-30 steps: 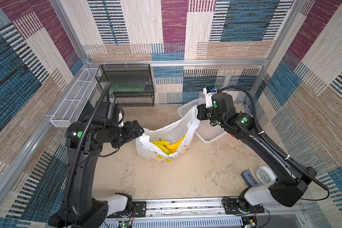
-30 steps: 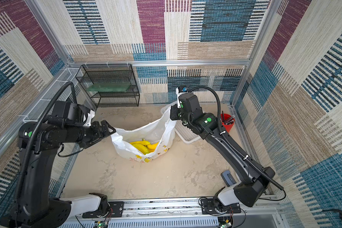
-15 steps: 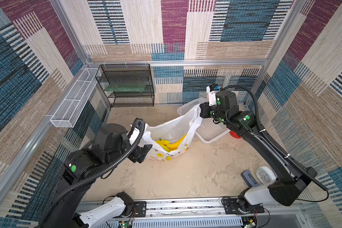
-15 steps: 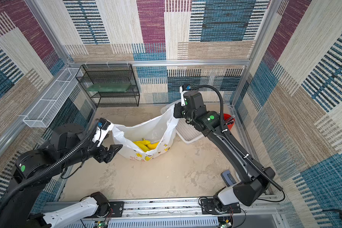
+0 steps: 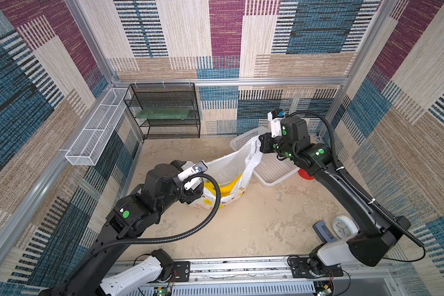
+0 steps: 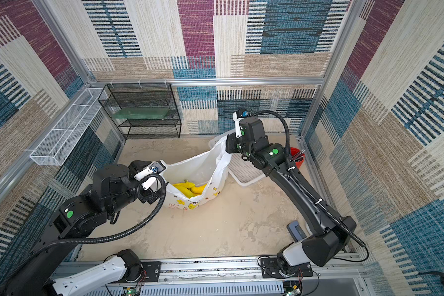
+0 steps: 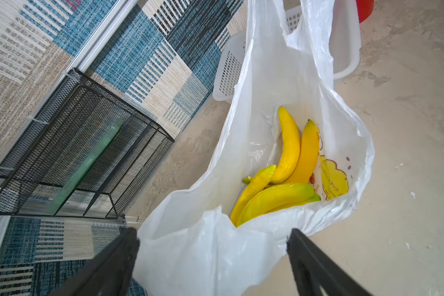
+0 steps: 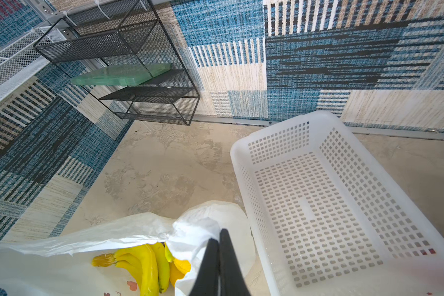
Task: Place the banana into a plastic bag & tie a knot
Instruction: Adjust the plastic bag at the center of the board.
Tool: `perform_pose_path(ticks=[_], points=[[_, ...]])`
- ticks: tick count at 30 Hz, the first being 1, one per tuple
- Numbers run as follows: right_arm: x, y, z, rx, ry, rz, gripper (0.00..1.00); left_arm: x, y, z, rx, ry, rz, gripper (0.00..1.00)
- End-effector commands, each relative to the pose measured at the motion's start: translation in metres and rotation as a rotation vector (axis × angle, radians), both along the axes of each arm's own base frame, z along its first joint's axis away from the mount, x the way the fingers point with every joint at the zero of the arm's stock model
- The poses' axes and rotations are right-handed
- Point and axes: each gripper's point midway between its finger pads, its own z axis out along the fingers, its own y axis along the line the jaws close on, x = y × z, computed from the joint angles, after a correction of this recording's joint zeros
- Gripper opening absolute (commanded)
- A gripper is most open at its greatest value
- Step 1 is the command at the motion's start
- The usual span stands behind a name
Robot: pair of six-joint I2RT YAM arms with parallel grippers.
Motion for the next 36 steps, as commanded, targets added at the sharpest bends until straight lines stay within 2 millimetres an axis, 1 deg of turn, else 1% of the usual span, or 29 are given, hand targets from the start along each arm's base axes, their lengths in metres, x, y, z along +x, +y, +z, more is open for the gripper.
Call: perform_pose_path(ticks=[1, 2, 3, 5, 6, 8, 11, 12, 15, 18, 21, 24, 26, 28, 30, 32, 33, 36], points=[[0.002, 0.003, 0.003, 0.019, -0.013, 0.013, 0.00, 0.006, -0.005, 0.006, 0.034, -0.037, -0.025, 0.74], [0.002, 0.003, 0.002, 0.019, -0.012, 0.013, 0.00, 0.005, -0.005, 0.000, 0.047, -0.018, -0.028, 0.57], [0.002, 0.003, 0.002, 0.020, -0.012, 0.014, 0.00, 0.005, -0.004, -0.004, 0.052, -0.010, -0.022, 0.44], [0.003, 0.002, 0.005, 0.024, -0.019, 0.013, 0.00, 0.004, 0.000, -0.007, 0.051, -0.013, -0.004, 0.12], [0.003, 0.002, 0.005, 0.024, -0.018, 0.011, 0.00, 0.004, 0.001, -0.007, 0.045, -0.013, -0.003, 0.07], [0.004, 0.002, 0.005, 0.024, -0.017, 0.011, 0.00, 0.001, -0.002, -0.006, 0.031, 0.004, -0.016, 0.01], [0.005, 0.001, 0.005, 0.023, -0.019, 0.010, 0.00, -0.002, -0.003, -0.008, 0.017, 0.035, -0.022, 0.00], [0.005, 0.000, 0.005, 0.022, -0.019, 0.009, 0.00, -0.003, -0.004, -0.006, 0.005, 0.034, -0.021, 0.00], [0.005, 0.001, 0.005, 0.021, -0.021, 0.012, 0.00, -0.003, -0.006, 0.005, -0.055, 0.037, -0.009, 0.00], [0.004, 0.000, 0.012, 0.019, -0.044, 0.016, 0.00, -0.002, -0.009, 0.024, -0.153, 0.040, 0.019, 0.00], [0.001, -0.003, 0.032, 0.025, -0.112, 0.023, 0.00, 0.001, -0.012, 0.046, -0.264, 0.041, 0.049, 0.00], [-0.004, -0.009, 0.060, 0.028, -0.206, 0.023, 0.00, 0.006, -0.014, 0.066, -0.358, 0.041, 0.083, 0.00], [-0.009, -0.014, 0.081, 0.027, -0.275, 0.014, 0.00, 0.011, -0.006, 0.081, -0.420, 0.014, 0.132, 0.00], [-0.014, -0.019, 0.098, 0.027, -0.327, 0.011, 0.00, 0.015, 0.001, 0.093, -0.481, 0.004, 0.163, 0.00], [-0.019, -0.022, 0.110, 0.021, -0.360, 0.006, 0.00, 0.017, 0.006, 0.105, -0.548, 0.004, 0.177, 0.00], [-0.021, -0.023, 0.112, 0.005, -0.361, 0.000, 0.00, 0.019, 0.008, 0.113, -0.603, 0.018, 0.183, 0.00], [-0.021, -0.022, 0.111, -0.003, -0.358, 0.000, 0.00, 0.020, 0.007, 0.113, -0.624, 0.036, 0.182, 0.00], [-0.018, -0.014, 0.089, -0.014, -0.314, 0.031, 0.00, 0.026, -0.003, 0.104, -0.664, 0.110, 0.170, 0.00]])
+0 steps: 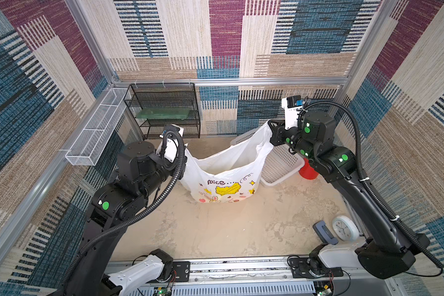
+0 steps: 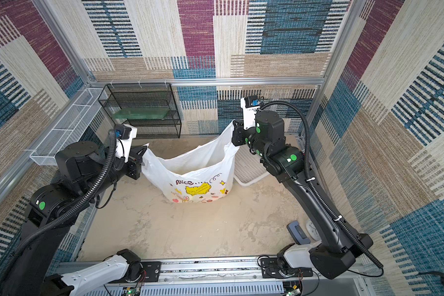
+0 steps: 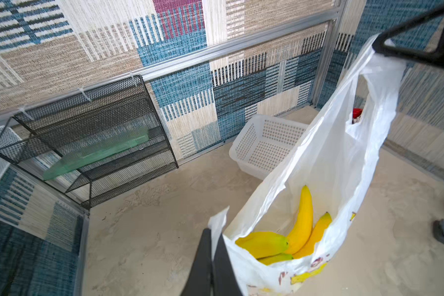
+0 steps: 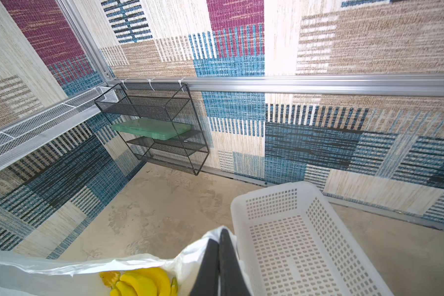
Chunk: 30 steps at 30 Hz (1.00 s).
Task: Place the banana into a plastic bag & tie a knot
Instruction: Adjust the plastic bag at the center of the board.
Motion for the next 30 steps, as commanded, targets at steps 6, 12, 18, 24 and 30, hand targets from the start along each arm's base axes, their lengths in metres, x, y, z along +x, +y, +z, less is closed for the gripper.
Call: perform_pose_path(ticks=[6, 12, 18, 24, 30], points=[[0.013, 0.037, -0.048, -0.026, 0.042, 0.148, 0.00, 0.015, -0.021, -0.031, -0.199, 0.188, -0.024, 0.00], [0.012, 0.051, -0.034, -0.037, 0.000, 0.165, 0.53, 0.017, -0.019, -0.041, -0.228, 0.306, 0.004, 0.00], [-0.082, 0.085, 0.012, -0.040, -0.434, 0.247, 0.93, 0.015, -0.021, -0.048, -0.288, 0.370, 0.012, 0.00], [-0.132, 0.148, -0.024, 0.039, -0.549, 0.453, 0.96, 0.015, -0.021, -0.053, -0.317, 0.416, 0.029, 0.00], [-0.109, 0.209, -0.040, 0.159, -0.457, 0.459, 0.96, 0.016, -0.020, -0.052, -0.353, 0.446, 0.052, 0.00]])
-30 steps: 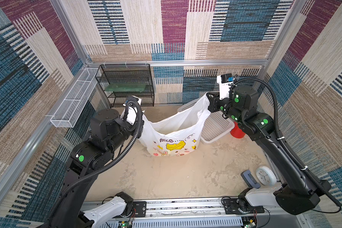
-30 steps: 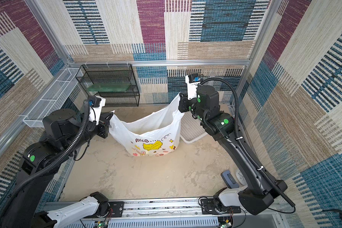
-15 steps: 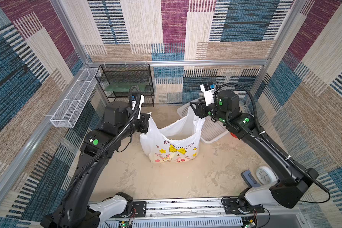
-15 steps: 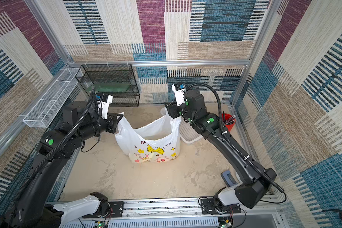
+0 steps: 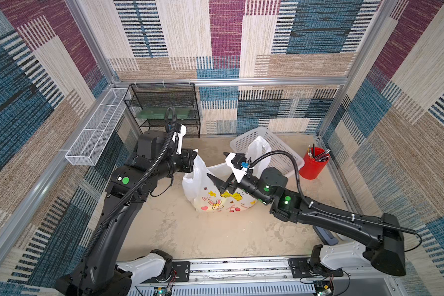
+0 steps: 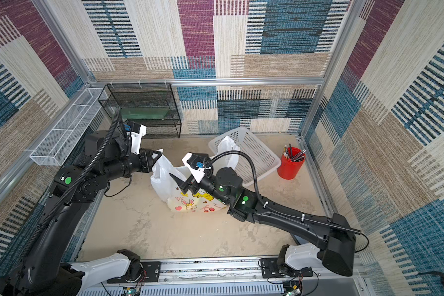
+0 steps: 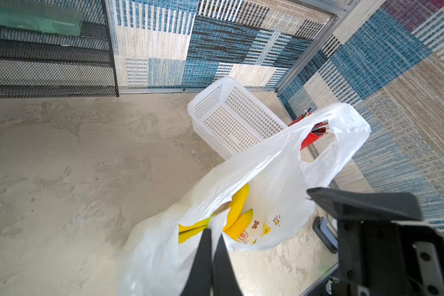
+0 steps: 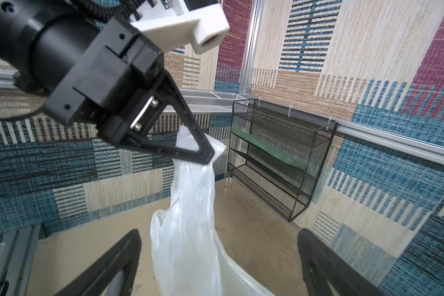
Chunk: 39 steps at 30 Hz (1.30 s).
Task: Place the banana into a plastic bag & tie a knot
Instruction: Adjust the plastic bag at the center of the board.
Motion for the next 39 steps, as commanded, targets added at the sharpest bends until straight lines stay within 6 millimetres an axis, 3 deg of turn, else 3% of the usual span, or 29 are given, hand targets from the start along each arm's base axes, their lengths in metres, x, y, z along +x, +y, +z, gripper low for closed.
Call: perform_pose_path(ticks=[1, 6, 11, 15, 18, 23, 27, 30, 35, 39], points=[[0.015, 0.011, 0.025, 0.170, 0.025, -0.034, 0.95, -0.003, 0.000, 0.003, -0.050, 0.031, 0.017, 0.00], [0.015, 0.037, 0.012, 0.175, 0.065, 0.033, 0.91, -0.003, 0.000, 0.006, -0.081, 0.053, 0.032, 0.00], [0.021, 0.062, -0.008, 0.163, 0.136, 0.060, 0.77, -0.001, -0.005, 0.014, -0.142, 0.057, 0.034, 0.00], [0.033, 0.082, -0.015, 0.148, 0.170, 0.047, 0.52, -0.001, -0.008, 0.016, -0.169, 0.065, 0.030, 0.00], [0.043, 0.091, -0.028, 0.138, 0.216, 0.018, 0.42, -0.002, -0.009, 0.016, -0.184, 0.071, 0.031, 0.00], [0.050, 0.098, -0.075, 0.099, 0.289, 0.004, 0.22, -0.002, -0.005, 0.022, -0.206, 0.064, 0.055, 0.00], [0.042, 0.102, -0.123, 0.036, 0.335, 0.025, 0.24, 0.000, -0.001, 0.025, -0.210, 0.059, 0.076, 0.00], [0.036, 0.106, -0.147, -0.007, 0.360, 0.034, 0.25, 0.002, 0.000, 0.027, -0.218, 0.059, 0.080, 0.00], [0.031, 0.105, -0.145, -0.017, 0.357, 0.041, 0.16, 0.006, 0.002, 0.025, -0.214, 0.065, 0.086, 0.00], [0.027, 0.098, -0.129, -0.009, 0.331, 0.043, 0.18, 0.006, 0.003, 0.021, -0.207, 0.074, 0.091, 0.00]])
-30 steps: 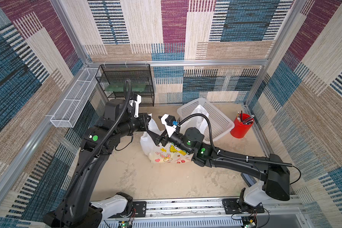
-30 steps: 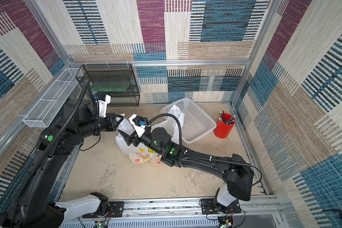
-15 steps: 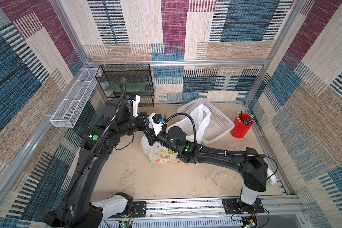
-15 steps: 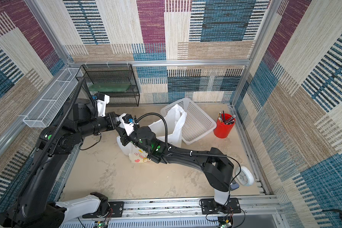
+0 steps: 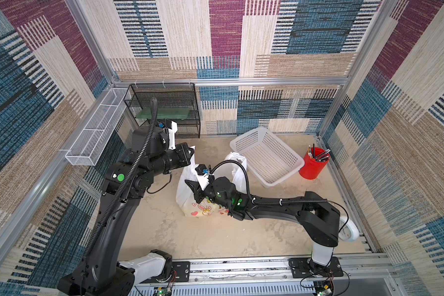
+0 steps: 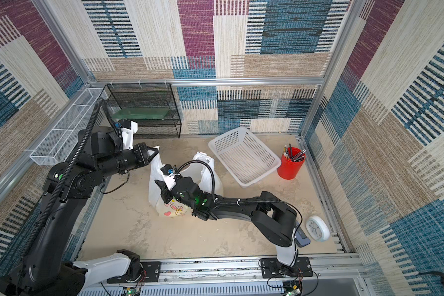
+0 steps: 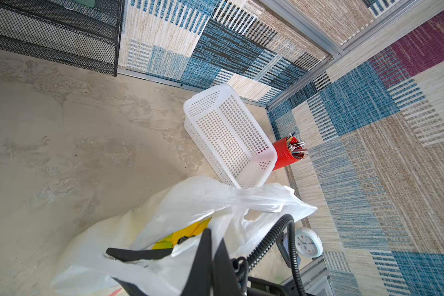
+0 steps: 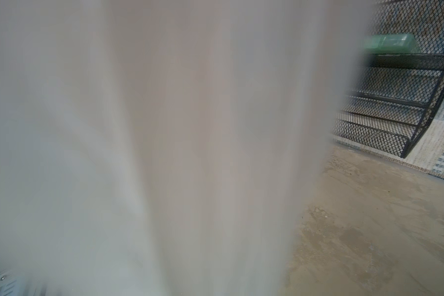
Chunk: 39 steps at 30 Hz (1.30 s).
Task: Place the banana into a plastic bag & tie a knot
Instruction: Adjust the plastic bag at the center of the board.
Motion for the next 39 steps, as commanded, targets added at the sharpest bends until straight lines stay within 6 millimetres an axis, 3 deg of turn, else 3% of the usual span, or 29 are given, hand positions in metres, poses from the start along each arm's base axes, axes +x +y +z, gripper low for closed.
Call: perform_pose_path(ticks=[1, 4, 8, 13, 16, 18, 20, 22, 23, 25, 29, 33, 39], points=[[-0.006, -0.005, 0.019, 0.009, -0.031, 0.007, 0.26, 0.002, -0.003, 0.007, -0.031, -0.021, -0.004, 0.00], [-0.013, -0.016, 0.049, 0.018, -0.082, -0.006, 0.62, 0.002, 0.001, 0.002, -0.018, -0.014, 0.005, 0.00], [-0.018, -0.044, 0.099, 0.034, -0.148, -0.063, 0.84, 0.003, 0.006, -0.004, 0.006, -0.001, 0.023, 0.00], [-0.028, -0.086, 0.159, 0.022, -0.244, -0.110, 0.90, 0.006, 0.009, -0.008, 0.032, 0.005, 0.033, 0.00], [-0.024, -0.126, 0.191, 0.025, -0.249, -0.198, 0.91, 0.007, 0.009, -0.009, 0.041, 0.001, 0.028, 0.00], [-0.010, -0.161, 0.198, 0.008, -0.206, -0.257, 0.87, 0.007, 0.010, -0.008, 0.052, -0.004, 0.028, 0.00], [0.002, -0.201, 0.195, -0.032, -0.183, -0.277, 0.75, 0.008, 0.010, -0.007, 0.061, -0.011, 0.022, 0.00], [0.000, -0.230, 0.186, -0.091, -0.217, -0.274, 0.59, 0.008, 0.010, -0.006, 0.068, -0.015, 0.016, 0.00], [-0.006, -0.240, 0.178, -0.135, -0.255, -0.235, 0.52, 0.008, 0.009, -0.006, 0.070, -0.018, 0.012, 0.00], [-0.024, -0.250, 0.163, -0.209, -0.343, -0.149, 0.48, 0.008, 0.009, -0.005, 0.074, -0.022, 0.006, 0.00], [-0.049, -0.254, 0.134, -0.348, -0.494, 0.017, 0.48, 0.009, 0.008, -0.007, 0.083, -0.024, -0.003, 0.00], [-0.036, -0.252, 0.121, -0.441, -0.552, 0.081, 0.51, 0.009, 0.007, -0.008, 0.086, -0.022, -0.009, 0.00], [-0.025, -0.231, 0.110, -0.506, -0.579, 0.240, 0.58, 0.011, 0.006, -0.009, 0.087, -0.016, -0.012, 0.00]])
